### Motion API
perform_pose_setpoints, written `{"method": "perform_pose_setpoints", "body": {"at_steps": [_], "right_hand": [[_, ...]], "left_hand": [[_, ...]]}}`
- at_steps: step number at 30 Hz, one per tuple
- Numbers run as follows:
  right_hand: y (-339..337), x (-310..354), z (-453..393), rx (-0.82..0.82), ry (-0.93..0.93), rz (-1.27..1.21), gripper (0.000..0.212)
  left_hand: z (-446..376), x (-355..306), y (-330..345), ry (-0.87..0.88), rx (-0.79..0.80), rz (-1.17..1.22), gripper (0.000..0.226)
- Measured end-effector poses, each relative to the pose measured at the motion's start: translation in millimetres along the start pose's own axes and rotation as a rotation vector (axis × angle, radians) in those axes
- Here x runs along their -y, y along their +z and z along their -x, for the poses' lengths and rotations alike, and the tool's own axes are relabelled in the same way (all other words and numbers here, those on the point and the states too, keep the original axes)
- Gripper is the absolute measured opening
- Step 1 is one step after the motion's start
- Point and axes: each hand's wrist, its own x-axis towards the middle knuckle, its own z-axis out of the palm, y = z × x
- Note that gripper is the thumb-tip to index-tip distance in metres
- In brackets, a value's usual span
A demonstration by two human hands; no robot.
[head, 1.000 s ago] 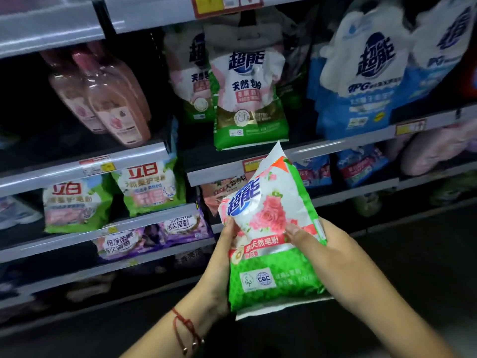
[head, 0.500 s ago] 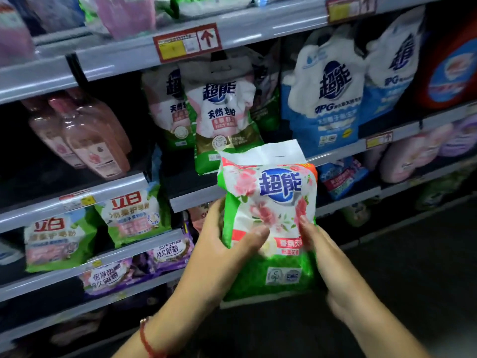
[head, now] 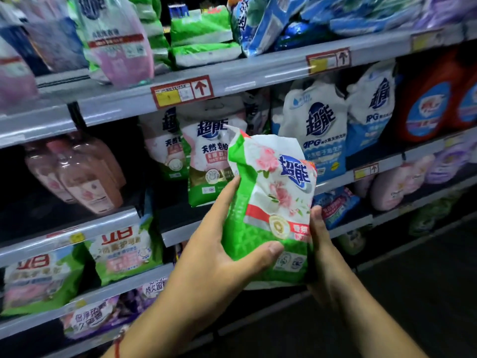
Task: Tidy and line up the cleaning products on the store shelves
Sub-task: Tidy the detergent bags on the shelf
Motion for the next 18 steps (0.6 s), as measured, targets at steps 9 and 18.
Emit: {"method": "perform_pose_setpoints", "body": {"at_steps": [9, 18], "right_hand": [[41.8, 85.1, -38.4, -0.15, -0.372, 0.401, 0.074], [86.3, 175.8, -106.5, -0.112, -0.698, 0.43, 0.046]], "left_hand": [[-63.2, -32.1, -43.1, 0.251, -0.059, -0.068, 0.092], [-153.7, -58.3, -93.8, 0.569, -0.23, -0.179, 0.112]]}}
